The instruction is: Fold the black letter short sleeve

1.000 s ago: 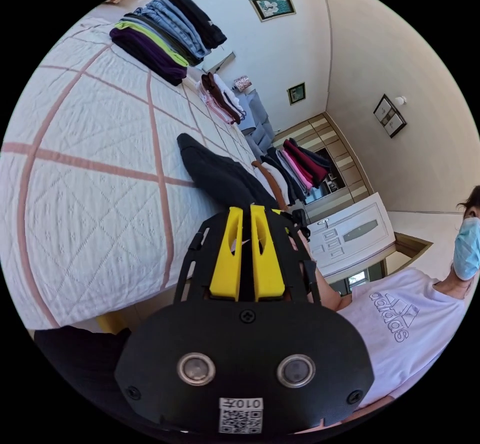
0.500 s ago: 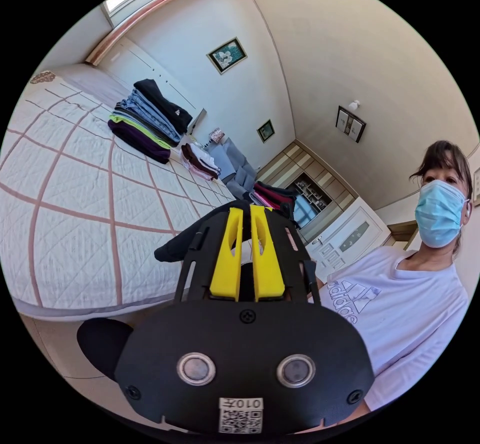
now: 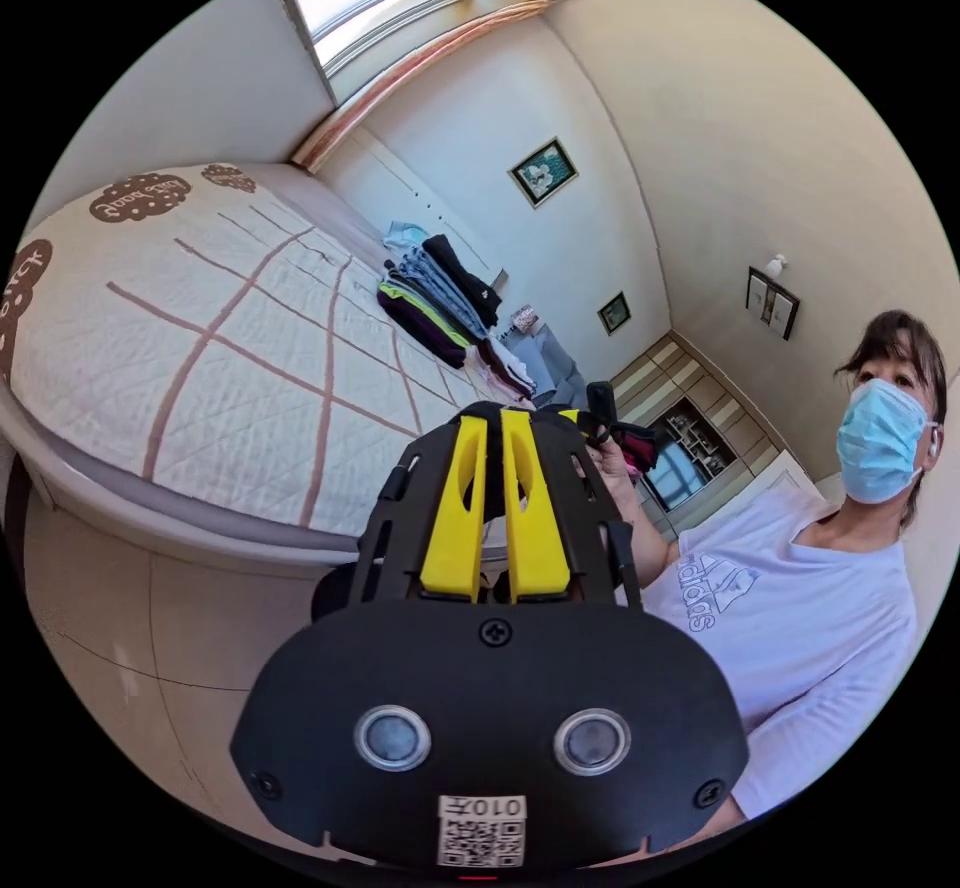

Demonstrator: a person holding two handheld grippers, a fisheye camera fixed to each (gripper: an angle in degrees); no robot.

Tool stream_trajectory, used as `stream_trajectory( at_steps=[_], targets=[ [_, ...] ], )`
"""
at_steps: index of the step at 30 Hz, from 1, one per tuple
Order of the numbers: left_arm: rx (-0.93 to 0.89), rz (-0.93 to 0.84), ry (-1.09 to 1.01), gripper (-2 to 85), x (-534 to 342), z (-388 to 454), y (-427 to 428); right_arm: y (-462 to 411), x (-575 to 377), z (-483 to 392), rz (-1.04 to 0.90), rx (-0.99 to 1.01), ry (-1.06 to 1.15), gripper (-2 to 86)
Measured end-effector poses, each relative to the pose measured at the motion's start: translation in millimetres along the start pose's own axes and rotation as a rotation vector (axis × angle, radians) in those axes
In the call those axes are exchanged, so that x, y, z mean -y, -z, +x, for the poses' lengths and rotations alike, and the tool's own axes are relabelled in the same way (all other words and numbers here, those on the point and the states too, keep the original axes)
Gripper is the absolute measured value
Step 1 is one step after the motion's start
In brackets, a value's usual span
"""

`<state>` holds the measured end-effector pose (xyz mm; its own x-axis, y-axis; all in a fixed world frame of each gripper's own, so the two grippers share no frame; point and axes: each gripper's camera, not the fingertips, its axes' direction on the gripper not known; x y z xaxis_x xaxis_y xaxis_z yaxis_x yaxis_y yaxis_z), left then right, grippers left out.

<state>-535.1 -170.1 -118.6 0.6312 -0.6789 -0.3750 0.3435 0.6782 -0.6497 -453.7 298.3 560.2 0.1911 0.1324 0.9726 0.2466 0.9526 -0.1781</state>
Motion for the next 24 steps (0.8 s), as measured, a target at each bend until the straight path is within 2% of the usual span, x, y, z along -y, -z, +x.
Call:
stream_trajectory(
  at_steps=[3,6,8,10,11,12,14,16,19,20,24],
  targets=[
    [0.023,0.002,-0.057,1.5,82.3,-21.3,21.6,-32.3,66.0,20.1,0.016,0.019,-0.013,5.6],
    [0.111,-0.023,-0.204,1.4,177.9,-12.7,55.1,-46.8,135.8,-1.2,0.155,-0.035,0.110,5.6],
    [0.091,-0.045,-0.206,1.4,223.5,-31.0,71.3,-73.9,175.9,-12.6,0.261,-0.103,0.162,5.7],
    [0.166,-0.105,-0.113,1.4,264.9,-83.3,81.1,-113.5,195.9,-7.0,0.316,-0.148,0.165,5.7],
    [0.206,-0.136,-0.077,1.4,271.3,-100.9,79.4,-150.4,205.7,4.3,0.317,-0.201,0.146,5.8],
    [0.334,-0.207,0.014,1.4,278.4,-140.3,70.4,-171.9,210.0,11.8,0.299,-0.240,0.138,5.8],
    [0.517,-0.291,0.167,1.4,272.7,-202.2,47.5,-270.6,221.5,62.5,0.122,-0.384,-0.004,5.7],
    [0.688,-0.346,0.306,1.4,242.6,-261.5,14.2,-328.8,216.6,102.1,-0.047,-0.373,-0.160,5.6],
    [0.718,-0.290,0.323,1.3,212.9,-285.2,-4.7,-339.1,190.4,119.6,0.095,-0.242,-0.251,5.6],
    [0.712,-0.275,0.317,1.2,209.7,-285.6,-4.6,-339.2,187.9,127.6,0.088,-0.171,-0.284,5.6],
    [0.713,-0.275,0.283,1.3,196.5,-281.4,-2.2,-341.7,186.0,134.1,0.056,-0.126,-0.274,5.6]
  ],
)
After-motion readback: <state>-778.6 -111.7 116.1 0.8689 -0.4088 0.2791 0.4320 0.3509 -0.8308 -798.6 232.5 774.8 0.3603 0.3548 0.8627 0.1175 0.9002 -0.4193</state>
